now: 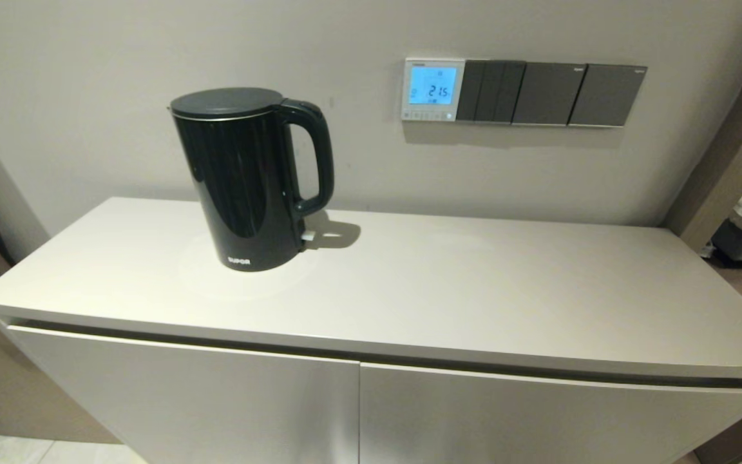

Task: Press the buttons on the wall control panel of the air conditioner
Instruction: Turn off the central air conditioner

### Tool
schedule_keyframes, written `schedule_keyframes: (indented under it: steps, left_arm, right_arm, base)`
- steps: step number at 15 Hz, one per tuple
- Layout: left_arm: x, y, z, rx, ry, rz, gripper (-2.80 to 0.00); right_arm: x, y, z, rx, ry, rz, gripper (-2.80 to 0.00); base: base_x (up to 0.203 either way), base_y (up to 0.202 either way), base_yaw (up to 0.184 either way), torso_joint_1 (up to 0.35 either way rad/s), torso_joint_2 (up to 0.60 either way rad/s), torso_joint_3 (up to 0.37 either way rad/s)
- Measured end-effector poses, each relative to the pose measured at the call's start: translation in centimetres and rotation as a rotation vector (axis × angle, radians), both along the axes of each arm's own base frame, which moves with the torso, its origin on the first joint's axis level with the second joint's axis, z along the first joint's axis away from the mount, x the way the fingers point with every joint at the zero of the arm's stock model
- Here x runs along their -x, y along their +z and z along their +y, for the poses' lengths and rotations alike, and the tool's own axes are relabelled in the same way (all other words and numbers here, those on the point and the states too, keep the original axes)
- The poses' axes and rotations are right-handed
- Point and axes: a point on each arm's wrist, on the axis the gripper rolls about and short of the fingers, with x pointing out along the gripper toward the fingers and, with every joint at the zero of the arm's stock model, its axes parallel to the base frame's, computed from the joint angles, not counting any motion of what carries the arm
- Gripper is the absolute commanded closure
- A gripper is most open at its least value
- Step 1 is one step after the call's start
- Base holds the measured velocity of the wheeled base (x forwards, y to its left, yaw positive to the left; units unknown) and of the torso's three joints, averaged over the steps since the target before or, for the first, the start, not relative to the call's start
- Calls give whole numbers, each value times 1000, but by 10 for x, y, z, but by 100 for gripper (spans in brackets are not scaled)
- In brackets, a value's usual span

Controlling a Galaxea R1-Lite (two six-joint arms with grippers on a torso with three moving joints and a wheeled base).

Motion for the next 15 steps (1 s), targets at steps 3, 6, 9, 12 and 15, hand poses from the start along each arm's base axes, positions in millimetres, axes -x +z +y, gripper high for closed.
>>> schedule_keyframes:
  steps: [3, 6, 9, 12, 15]
  left_arm:
    - [0, 0, 0, 0, 1, 0, 0]
    - [0, 0, 0, 0, 0, 0, 0]
    - [0, 0, 0, 0, 1, 0, 0]
    - [0, 0, 0, 0, 0, 0, 0]
    - [0, 0, 0, 0, 0, 0, 0]
  right_arm:
    - [-42, 13, 14, -69, 29, 46, 0]
    - [-83, 16, 47, -100, 34, 64, 0]
    - [-123, 13, 76, -109, 19, 87, 0]
    - [-160, 10, 96, -112, 3, 108, 0]
    - [-193, 8, 112, -99, -1, 61, 0]
  base:
    - [0, 0, 0, 0, 0, 0]
    - [0, 0, 0, 0, 0, 0]
    - [0, 0, 0, 0, 0, 0]
    - [0, 0, 0, 0, 0, 0]
    - [0, 0, 0, 0, 0, 0]
